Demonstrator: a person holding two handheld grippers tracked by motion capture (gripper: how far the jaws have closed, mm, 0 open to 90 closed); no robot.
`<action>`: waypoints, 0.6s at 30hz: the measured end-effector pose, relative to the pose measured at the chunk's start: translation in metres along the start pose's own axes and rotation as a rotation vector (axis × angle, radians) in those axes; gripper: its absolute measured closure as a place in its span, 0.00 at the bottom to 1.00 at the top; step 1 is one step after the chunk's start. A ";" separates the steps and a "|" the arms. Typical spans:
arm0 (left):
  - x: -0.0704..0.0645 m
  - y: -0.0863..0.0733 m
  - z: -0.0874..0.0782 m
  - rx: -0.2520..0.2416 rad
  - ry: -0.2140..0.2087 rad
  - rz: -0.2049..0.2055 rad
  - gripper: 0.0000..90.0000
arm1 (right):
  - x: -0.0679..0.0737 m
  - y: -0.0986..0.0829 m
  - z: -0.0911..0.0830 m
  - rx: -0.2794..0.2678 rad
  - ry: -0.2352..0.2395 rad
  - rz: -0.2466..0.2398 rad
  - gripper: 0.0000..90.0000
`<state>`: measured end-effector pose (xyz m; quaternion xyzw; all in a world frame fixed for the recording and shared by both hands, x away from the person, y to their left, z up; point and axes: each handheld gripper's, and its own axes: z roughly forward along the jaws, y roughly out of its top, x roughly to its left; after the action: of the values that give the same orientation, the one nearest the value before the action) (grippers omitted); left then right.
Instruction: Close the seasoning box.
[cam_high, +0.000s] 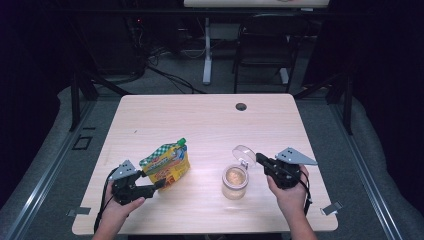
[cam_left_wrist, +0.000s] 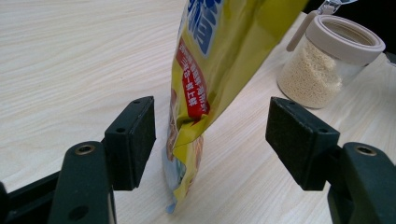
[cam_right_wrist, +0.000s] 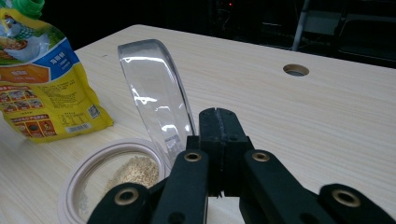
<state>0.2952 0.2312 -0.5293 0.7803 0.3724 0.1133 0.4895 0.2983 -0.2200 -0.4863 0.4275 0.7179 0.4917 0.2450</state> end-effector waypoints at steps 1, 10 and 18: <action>0.000 0.000 0.000 0.000 0.000 0.002 0.37 | 0.001 0.000 0.000 0.002 -0.001 -0.001 1.00; -0.001 0.000 0.000 -0.005 -0.007 0.003 0.37 | 0.008 0.000 0.002 0.011 0.021 -0.032 0.99; -0.001 0.000 0.000 -0.008 -0.008 0.009 0.37 | 0.013 -0.001 0.004 0.019 0.033 -0.057 0.99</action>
<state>0.2943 0.2306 -0.5288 0.7806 0.3663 0.1138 0.4936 0.2940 -0.2073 -0.4880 0.4010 0.7383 0.4848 0.2431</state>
